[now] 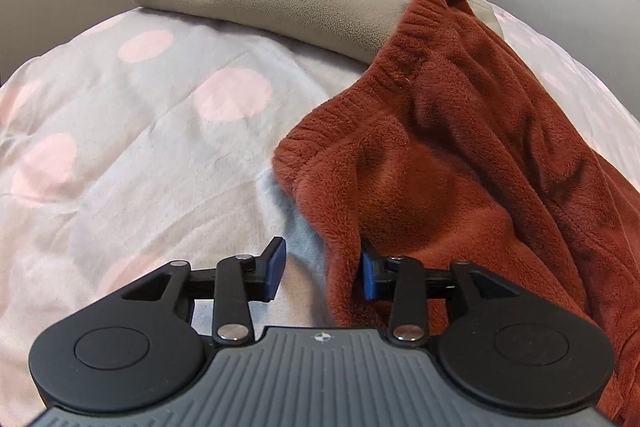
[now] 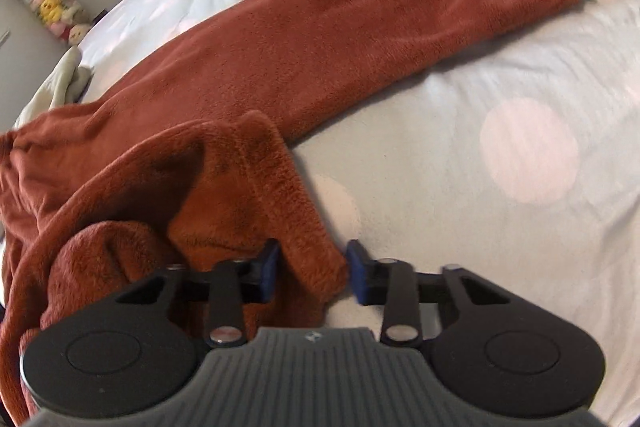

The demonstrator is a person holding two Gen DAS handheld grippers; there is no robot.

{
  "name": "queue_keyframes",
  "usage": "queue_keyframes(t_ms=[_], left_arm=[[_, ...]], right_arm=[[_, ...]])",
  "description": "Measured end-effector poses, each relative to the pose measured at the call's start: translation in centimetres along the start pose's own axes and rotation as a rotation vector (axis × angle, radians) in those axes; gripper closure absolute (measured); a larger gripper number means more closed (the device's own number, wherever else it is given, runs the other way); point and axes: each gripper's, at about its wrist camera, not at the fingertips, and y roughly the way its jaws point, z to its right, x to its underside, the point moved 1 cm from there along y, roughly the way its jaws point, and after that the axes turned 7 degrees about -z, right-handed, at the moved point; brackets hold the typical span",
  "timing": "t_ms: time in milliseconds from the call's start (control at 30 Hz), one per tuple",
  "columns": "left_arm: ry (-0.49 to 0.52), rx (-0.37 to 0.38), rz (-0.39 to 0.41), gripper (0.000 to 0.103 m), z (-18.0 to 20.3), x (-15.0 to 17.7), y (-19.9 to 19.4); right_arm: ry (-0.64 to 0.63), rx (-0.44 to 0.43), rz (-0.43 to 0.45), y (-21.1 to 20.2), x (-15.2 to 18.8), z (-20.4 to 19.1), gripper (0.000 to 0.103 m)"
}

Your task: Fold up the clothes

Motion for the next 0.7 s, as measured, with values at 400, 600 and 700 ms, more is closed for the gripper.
queue_keyframes(t_ms=[400, 600, 700], left_arm=[[-0.045, 0.019, 0.011, 0.067, -0.6, 0.0, -0.9], [-0.034, 0.007, 0.014, 0.069, -0.4, 0.0, -1.1], [-0.037, 0.006, 0.015, 0.069, -0.5, 0.0, -1.2]], right_arm=[[0.142, 0.183, 0.258, -13.1, 1.6, 8.0, 0.081], [0.298, 0.37, 0.355, -18.6, 2.7, 15.9, 0.084], [0.374, 0.424, 0.366, -19.4, 3.3, 19.2, 0.084]])
